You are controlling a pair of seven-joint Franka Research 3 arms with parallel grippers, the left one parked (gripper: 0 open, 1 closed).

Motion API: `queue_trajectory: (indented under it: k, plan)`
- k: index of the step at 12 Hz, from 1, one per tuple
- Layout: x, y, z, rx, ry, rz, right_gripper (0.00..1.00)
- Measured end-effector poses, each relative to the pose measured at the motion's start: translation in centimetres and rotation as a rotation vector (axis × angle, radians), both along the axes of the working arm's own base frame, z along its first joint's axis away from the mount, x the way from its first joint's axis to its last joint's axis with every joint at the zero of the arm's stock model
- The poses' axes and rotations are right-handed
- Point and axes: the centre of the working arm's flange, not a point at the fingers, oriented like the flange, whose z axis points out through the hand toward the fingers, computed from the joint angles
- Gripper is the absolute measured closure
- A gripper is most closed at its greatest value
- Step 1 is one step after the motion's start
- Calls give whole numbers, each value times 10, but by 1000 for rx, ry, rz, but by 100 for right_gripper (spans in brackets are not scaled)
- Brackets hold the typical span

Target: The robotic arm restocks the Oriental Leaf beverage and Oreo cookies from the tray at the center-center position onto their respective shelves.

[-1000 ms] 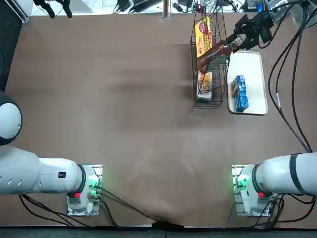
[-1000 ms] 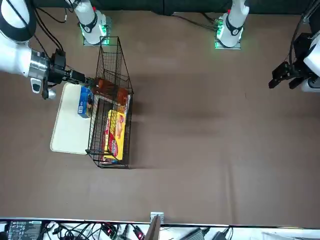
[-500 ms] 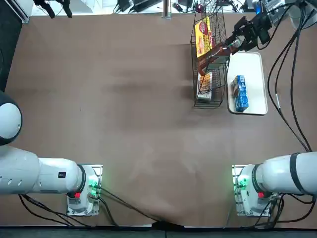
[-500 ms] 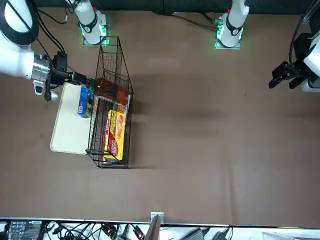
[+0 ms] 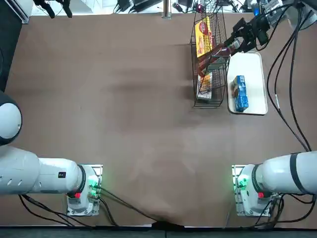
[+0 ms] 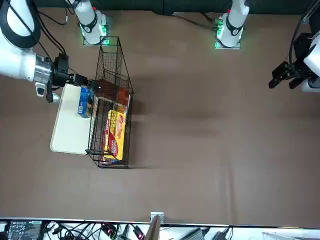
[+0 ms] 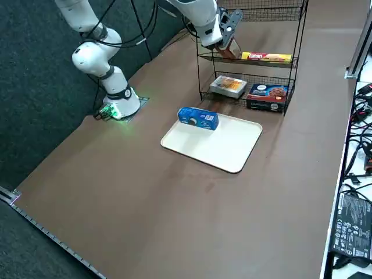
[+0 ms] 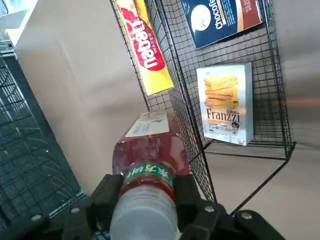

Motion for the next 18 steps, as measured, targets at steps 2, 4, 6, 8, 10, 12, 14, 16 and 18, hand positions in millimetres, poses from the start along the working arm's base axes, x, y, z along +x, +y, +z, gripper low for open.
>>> queue_trajectory:
  k: [2, 4, 6, 8, 10, 12, 14, 16, 18]
  plan:
    - [1, 2, -3, 0, 4, 2, 42]
    - [1, 3, -6, 1, 10, 2, 42]
    - [2, 3, -8, 9, 13, -2, 36]
    - [4, 4, -2, 20, 2, -6, 14]
    - [7, 1, 6, 23, -12, -10, 0]
    - [9, -3, 11, 25, -19, -15, 0]
    - [10, -11, 14, 27, -20, -22, 0]
    - [10, -25, 18, 22, -21, -31, 0]
    - [9, -38, 24, 20, -22, -36, 0]
